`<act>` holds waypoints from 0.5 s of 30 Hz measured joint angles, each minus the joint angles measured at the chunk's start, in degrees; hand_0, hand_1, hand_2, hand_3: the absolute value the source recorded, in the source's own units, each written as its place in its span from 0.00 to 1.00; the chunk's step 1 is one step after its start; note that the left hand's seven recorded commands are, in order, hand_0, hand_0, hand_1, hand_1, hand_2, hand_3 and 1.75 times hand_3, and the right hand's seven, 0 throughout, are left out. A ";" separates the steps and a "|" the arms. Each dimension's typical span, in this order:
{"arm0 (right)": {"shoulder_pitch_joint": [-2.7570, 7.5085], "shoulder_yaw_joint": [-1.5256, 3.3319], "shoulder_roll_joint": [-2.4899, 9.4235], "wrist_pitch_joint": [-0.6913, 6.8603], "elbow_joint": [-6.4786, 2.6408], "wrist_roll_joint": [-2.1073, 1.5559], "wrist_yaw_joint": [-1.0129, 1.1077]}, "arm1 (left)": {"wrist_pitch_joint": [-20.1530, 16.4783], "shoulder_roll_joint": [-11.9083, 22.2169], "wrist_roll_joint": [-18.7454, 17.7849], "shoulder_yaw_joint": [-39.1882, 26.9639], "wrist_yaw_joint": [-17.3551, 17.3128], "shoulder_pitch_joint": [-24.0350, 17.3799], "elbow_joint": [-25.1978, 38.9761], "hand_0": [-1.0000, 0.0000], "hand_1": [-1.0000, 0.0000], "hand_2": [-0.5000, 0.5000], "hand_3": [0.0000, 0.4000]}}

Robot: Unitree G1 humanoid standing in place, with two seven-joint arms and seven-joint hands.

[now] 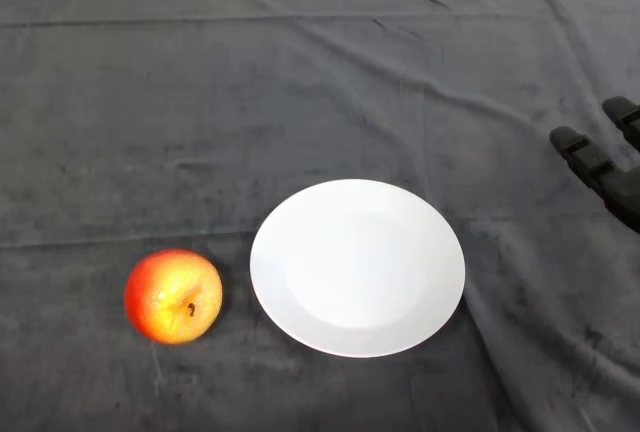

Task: Move the apple to the plate

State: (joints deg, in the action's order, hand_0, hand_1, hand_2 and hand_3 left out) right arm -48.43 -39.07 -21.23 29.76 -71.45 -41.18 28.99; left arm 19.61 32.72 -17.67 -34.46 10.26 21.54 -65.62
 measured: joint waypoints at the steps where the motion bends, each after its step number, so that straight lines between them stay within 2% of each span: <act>1: 0.00 0.00 0.00 0.00 0.00 0.00 0.00 | 0.00 0.00 -0.01 0.00 -0.04 0.00 0.00 1.00 1.00 0.50 0.00; 15: 0.00 0.00 0.00 0.00 0.00 0.00 0.00 | -0.01 0.02 -0.09 -0.01 -0.42 0.00 0.00 1.00 1.00 0.50 0.00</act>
State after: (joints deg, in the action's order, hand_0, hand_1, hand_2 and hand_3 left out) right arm -48.43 -39.07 -21.23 29.76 -71.45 -41.18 28.99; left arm 19.60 32.74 -17.76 -34.47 9.84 21.53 -65.62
